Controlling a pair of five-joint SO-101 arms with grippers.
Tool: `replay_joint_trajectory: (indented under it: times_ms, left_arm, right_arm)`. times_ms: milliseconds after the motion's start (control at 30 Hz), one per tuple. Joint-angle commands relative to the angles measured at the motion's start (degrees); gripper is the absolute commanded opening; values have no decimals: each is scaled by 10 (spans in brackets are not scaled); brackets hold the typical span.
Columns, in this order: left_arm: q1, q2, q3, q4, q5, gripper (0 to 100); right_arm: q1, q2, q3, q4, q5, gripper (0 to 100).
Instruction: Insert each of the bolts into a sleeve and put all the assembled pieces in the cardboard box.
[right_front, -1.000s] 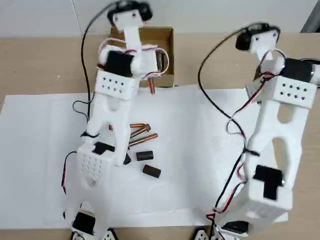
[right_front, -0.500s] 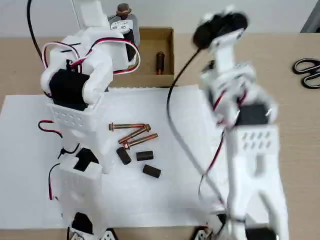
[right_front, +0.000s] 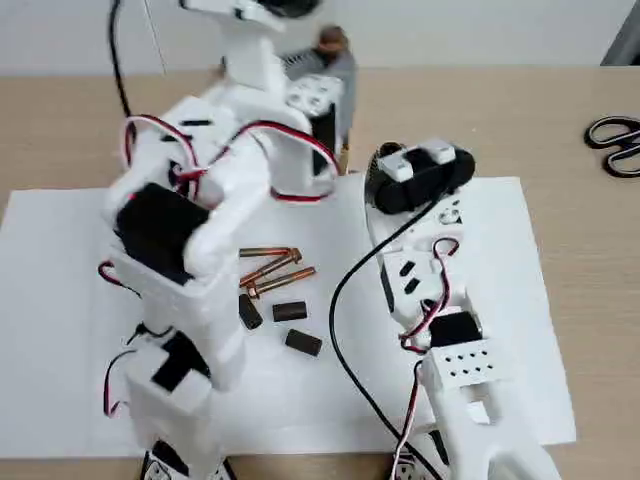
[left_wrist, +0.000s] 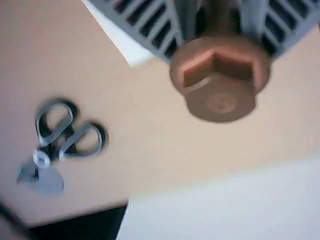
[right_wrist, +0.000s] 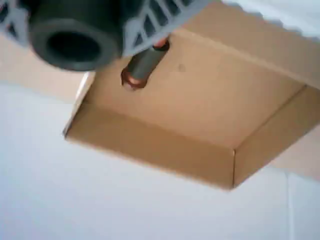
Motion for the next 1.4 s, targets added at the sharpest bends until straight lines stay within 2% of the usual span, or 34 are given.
replay_joint_trajectory:
  times_ms: [0, 167, 400, 800, 1133, 1367]
  left_arm:
    - [19, -63, 151, 13, 33, 5]
    - [33, -93, 218, -11, 33, 5]
    - [46, -79, 255, -58, -3, 5]
    - [62, -86, 422, -343, -35, 5]
    - [68, -86, 454, -347, -34, 5]
    - [73, -86, 507, -388, -34, 5]
  right_arm:
    - [19, -20, 45, -116, -7, 3]
    - [22, -23, 125, -255, -3, 3]
    - [5, -23, 120, -259, -1, 3]
    - [6, -24, 120, -219, -2, 3]
    - [7, -23, 118, -218, -3, 3]
    - [7, -24, 117, -218, -3, 3]
